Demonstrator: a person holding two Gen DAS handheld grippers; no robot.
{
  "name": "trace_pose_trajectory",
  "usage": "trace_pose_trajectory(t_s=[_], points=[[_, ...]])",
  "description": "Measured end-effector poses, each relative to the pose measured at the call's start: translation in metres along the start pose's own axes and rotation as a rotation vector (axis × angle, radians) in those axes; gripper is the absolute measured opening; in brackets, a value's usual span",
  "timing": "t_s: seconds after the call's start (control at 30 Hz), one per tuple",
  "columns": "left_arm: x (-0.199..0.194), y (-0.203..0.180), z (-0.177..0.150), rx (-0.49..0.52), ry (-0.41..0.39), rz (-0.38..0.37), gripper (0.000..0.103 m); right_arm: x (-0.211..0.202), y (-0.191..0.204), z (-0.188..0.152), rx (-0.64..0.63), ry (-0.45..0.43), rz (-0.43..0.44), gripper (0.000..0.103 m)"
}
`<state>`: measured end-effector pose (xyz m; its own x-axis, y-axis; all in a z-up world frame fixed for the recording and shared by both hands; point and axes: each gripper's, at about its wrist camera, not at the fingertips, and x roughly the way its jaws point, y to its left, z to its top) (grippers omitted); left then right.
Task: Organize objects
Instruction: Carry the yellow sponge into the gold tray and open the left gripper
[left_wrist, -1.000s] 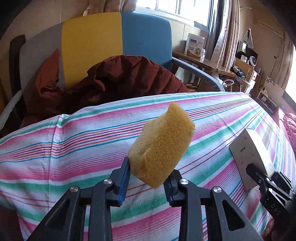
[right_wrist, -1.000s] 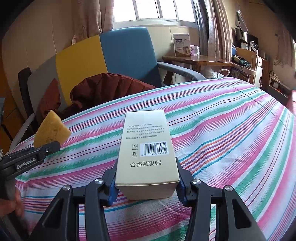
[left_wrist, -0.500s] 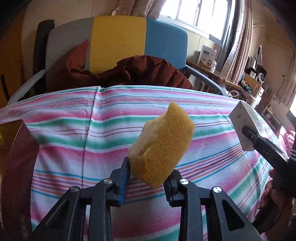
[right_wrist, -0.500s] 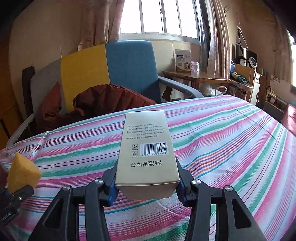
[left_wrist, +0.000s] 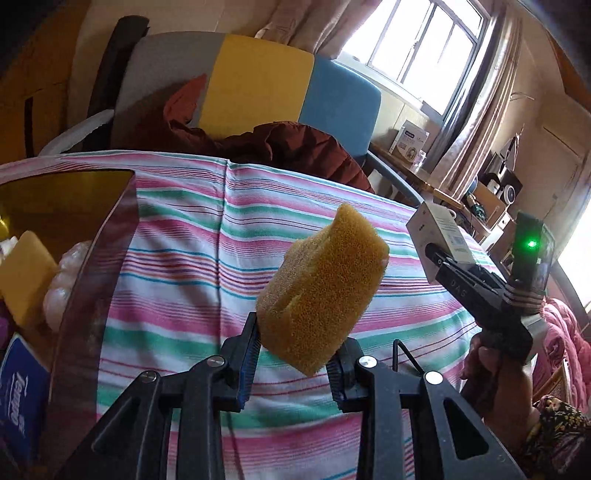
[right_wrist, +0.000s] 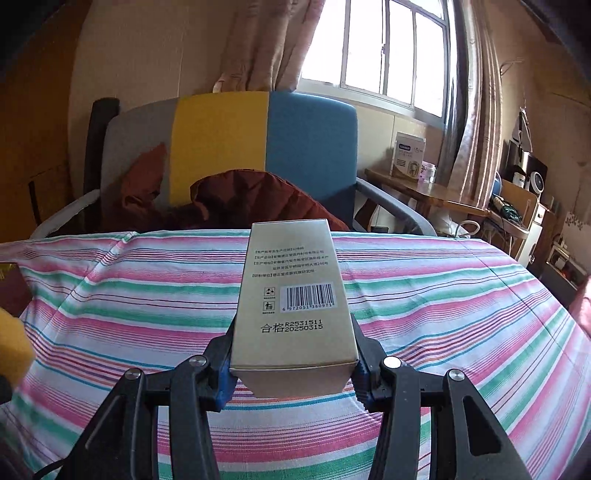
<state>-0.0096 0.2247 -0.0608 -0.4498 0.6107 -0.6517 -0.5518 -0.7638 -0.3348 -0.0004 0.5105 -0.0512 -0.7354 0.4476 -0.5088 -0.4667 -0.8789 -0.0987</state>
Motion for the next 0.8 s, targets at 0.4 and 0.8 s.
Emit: trace_pose_trajectory(t_s=[0.4,0.8], points=[[-0.068,0.077,0.014,-0.238,-0.11,-0.003,0.032,-0.001,0.016,-0.003,-0.08,0.013,-0.024,0.05],[-0.088,0.193,0.037,-0.527,-0.135,0.103,0.032,-0.005,0.038,-0.006,-0.194,0.006,-0.019,0.05]])
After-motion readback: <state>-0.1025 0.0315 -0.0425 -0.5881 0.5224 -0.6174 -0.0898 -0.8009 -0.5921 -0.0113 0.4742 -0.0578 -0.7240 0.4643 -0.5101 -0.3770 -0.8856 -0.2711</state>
